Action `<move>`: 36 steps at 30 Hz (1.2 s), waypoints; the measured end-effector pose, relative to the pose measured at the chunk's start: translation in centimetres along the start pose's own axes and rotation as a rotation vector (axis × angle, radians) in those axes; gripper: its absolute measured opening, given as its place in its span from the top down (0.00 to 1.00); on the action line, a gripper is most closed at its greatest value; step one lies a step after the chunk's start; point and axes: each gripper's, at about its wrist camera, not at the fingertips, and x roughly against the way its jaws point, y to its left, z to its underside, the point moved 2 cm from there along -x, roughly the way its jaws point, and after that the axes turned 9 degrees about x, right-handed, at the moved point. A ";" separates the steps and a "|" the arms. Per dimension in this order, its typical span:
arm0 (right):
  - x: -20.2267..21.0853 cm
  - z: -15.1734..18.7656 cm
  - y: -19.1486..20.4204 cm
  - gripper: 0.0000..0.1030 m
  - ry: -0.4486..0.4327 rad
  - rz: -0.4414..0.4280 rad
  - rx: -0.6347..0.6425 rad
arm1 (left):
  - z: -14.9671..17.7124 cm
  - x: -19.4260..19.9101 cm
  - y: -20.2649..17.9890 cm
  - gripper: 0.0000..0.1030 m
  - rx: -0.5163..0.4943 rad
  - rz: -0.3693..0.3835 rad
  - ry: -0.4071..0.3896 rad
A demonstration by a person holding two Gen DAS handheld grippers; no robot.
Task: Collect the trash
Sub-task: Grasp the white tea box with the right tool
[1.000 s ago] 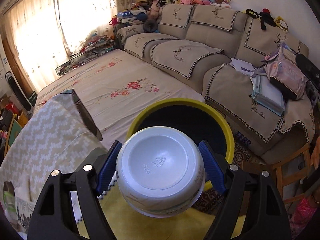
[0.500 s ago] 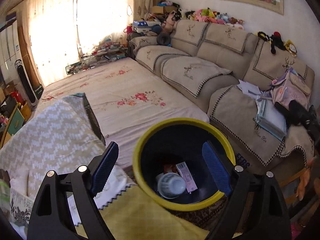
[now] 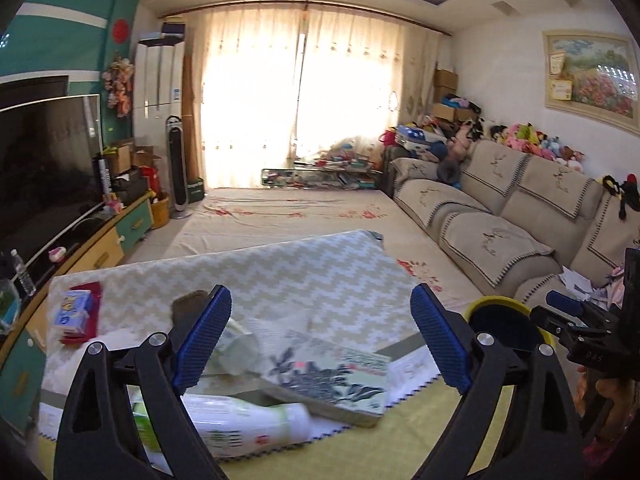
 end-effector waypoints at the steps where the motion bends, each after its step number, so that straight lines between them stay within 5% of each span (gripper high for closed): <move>1: -1.2 -0.4 1.5 0.22 0.021 -0.049 0.027 | 0.0 0.4 1.8 0.13 0.010 -0.018 -0.006; 6: -6.2 -1.8 8.2 0.21 0.104 -0.295 0.192 | 0.8 1.2 10.2 0.12 0.067 -0.109 -0.024; 10: -8.9 -1.1 11.9 0.17 0.187 -0.395 0.351 | 1.9 0.8 14.2 0.12 0.122 -0.149 -0.009; 19: -12.9 0.2 13.5 0.13 0.301 -0.461 0.473 | 2.4 2.0 16.1 0.11 0.168 -0.103 -0.018; 34: -15.3 0.5 15.3 0.14 0.344 -0.468 0.525 | 2.2 2.3 15.4 0.11 0.186 -0.085 -0.022; 36: -15.6 0.8 15.7 0.20 0.357 -0.465 0.537 | 2.3 2.2 15.1 0.11 0.181 -0.084 -0.018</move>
